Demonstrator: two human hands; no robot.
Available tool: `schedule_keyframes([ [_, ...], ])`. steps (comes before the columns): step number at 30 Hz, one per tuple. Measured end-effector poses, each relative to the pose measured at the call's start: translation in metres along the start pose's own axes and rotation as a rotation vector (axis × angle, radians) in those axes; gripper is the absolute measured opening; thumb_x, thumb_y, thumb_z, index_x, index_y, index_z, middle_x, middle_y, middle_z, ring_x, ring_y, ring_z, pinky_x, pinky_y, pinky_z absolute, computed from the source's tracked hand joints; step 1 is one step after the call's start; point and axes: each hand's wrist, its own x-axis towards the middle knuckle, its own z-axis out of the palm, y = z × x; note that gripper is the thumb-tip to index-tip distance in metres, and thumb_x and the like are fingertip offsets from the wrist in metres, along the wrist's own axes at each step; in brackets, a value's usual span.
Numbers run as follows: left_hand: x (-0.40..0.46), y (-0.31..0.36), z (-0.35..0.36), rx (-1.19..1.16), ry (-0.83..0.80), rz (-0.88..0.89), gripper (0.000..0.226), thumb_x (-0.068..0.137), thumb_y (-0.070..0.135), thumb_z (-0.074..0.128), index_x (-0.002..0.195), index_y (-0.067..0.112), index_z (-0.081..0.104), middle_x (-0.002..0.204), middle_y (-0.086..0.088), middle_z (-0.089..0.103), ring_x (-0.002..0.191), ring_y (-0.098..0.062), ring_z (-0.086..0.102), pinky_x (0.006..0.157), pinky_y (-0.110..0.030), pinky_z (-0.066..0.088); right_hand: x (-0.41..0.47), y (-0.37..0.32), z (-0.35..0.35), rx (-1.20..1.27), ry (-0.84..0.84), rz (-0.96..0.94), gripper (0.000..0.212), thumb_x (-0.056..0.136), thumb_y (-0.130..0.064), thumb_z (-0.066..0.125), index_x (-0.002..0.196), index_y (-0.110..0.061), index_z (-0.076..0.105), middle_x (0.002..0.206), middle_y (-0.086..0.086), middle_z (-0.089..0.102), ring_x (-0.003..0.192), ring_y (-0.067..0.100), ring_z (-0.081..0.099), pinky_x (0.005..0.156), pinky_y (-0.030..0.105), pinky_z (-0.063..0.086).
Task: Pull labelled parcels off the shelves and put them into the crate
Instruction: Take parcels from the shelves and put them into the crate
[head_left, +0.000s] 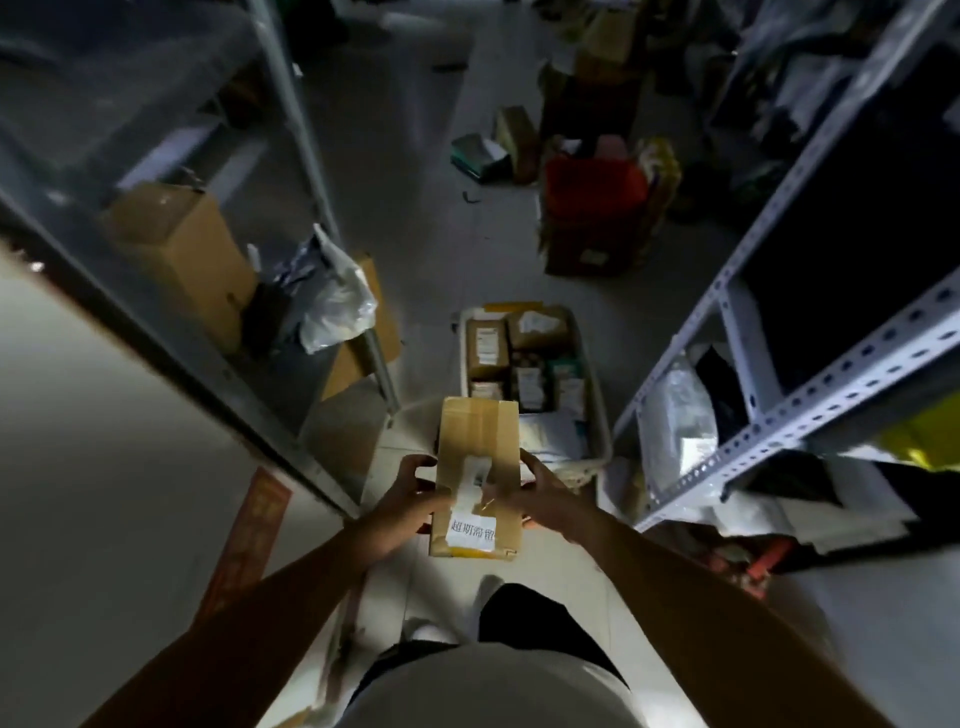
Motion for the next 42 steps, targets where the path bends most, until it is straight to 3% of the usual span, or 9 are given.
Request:
schedule_keyframes([
  [3, 0.026, 0.013, 0.011, 0.039, -0.101, -0.021, 0.056, 0.091, 0.012, 0.070, 0.133, 0.027, 0.036, 0.120, -0.015, 0.059, 0.102, -0.030, 0.067, 0.067, -0.033, 0.059, 0.003, 0.007, -0.018, 0.077, 0.072, 0.032, 0.084, 0.084, -0.026, 0.082, 0.152, -0.029, 0.032, 0.097, -0.010, 0.066, 0.083, 0.005, 0.066, 0.060, 0.022, 0.057],
  [10, 0.104, 0.038, 0.023, -0.027, -0.114, -0.058, 0.065, 0.078, 0.014, 0.082, 0.131, 0.024, 0.046, 0.124, -0.023, 0.058, 0.097, -0.034, 0.069, 0.064, -0.032, 0.060, 0.063, -0.001, -0.061, 0.130, 0.099, 0.113, 0.080, 0.086, -0.026, 0.080, 0.151, -0.031, 0.034, 0.100, -0.009, 0.066, 0.083, 0.003, 0.065, 0.056, 0.019, 0.053],
  [21, 0.237, 0.129, 0.013, -0.023, -0.071, -0.048, 0.041, 0.093, -0.014, 0.055, 0.118, 0.019, 0.056, 0.079, 0.016, 0.076, 0.074, 0.003, 0.071, 0.062, -0.014, 0.053, 0.208, -0.080, -0.141, 0.138, 0.000, 0.180, 0.072, 0.084, -0.030, 0.082, 0.141, -0.036, 0.039, 0.112, 0.000, 0.071, 0.096, 0.017, 0.070, 0.074, 0.033, 0.058],
  [24, 0.272, 0.132, 0.005, -0.024, -0.056, -0.092, 0.053, 0.087, -0.009, 0.067, 0.108, 0.037, 0.052, 0.101, 0.007, 0.076, 0.083, 0.001, 0.072, 0.066, -0.020, 0.055, 0.237, -0.091, -0.154, 0.126, -0.004, 0.225, 0.084, 0.075, -0.038, 0.087, 0.142, -0.035, 0.037, 0.123, 0.003, 0.068, 0.101, 0.018, 0.070, 0.074, 0.035, 0.059],
  [29, 0.347, 0.123, -0.009, -0.025, -0.060, -0.164, 0.090, 0.050, 0.028, 0.089, 0.131, 0.036, 0.051, 0.120, 0.001, 0.072, 0.114, -0.018, 0.068, 0.095, -0.046, 0.056, 0.307, -0.086, -0.171, 0.048, -0.024, 0.293, 0.101, 0.060, -0.061, 0.088, 0.143, -0.044, 0.033, 0.136, -0.005, 0.058, 0.114, 0.018, 0.063, 0.095, 0.045, 0.057],
  [32, 0.401, 0.123, -0.013, -0.057, -0.028, -0.177, 0.089, 0.063, 0.007, 0.086, 0.141, 0.030, 0.049, 0.117, 0.003, 0.072, 0.111, -0.014, 0.068, 0.098, -0.045, 0.055, 0.358, -0.089, -0.173, 0.038, -0.002, 0.275, 0.077, 0.085, -0.038, 0.080, 0.146, -0.036, 0.034, 0.138, -0.007, 0.052, 0.118, 0.017, 0.057, 0.102, 0.037, 0.051],
  [35, 0.461, 0.103, -0.017, -0.111, 0.023, -0.215, 0.075, 0.076, -0.013, 0.075, 0.126, 0.039, 0.056, 0.105, 0.010, 0.074, 0.106, -0.011, 0.068, 0.090, -0.037, 0.058, 0.423, -0.071, -0.173, -0.018, 0.043, 0.283, 0.085, 0.090, -0.040, 0.073, 0.158, -0.025, 0.023, 0.153, -0.002, 0.044, 0.135, 0.022, 0.048, 0.108, 0.032, 0.043],
  [39, 0.541, 0.064, -0.022, -0.100, 0.090, -0.195, 0.070, 0.071, -0.003, 0.078, 0.109, 0.053, 0.062, 0.110, 0.010, 0.073, 0.113, -0.017, 0.066, 0.095, -0.043, 0.055, 0.513, -0.027, -0.157, -0.053, 0.100, 0.285, 0.089, 0.087, -0.044, 0.073, 0.158, -0.029, 0.022, 0.156, 0.001, 0.043, 0.139, 0.025, 0.045, 0.112, 0.042, 0.042],
  [42, 0.592, 0.024, -0.027, -0.095, 0.140, -0.228, 0.072, 0.080, -0.012, 0.073, 0.128, 0.040, 0.058, 0.116, 0.008, 0.070, 0.116, -0.016, 0.063, 0.102, -0.046, 0.051, 0.568, 0.008, -0.144, -0.081, 0.123, 0.299, 0.098, 0.084, -0.037, 0.078, 0.160, -0.028, 0.017, 0.158, 0.004, 0.038, 0.142, 0.028, 0.041, 0.114, 0.046, 0.040],
])
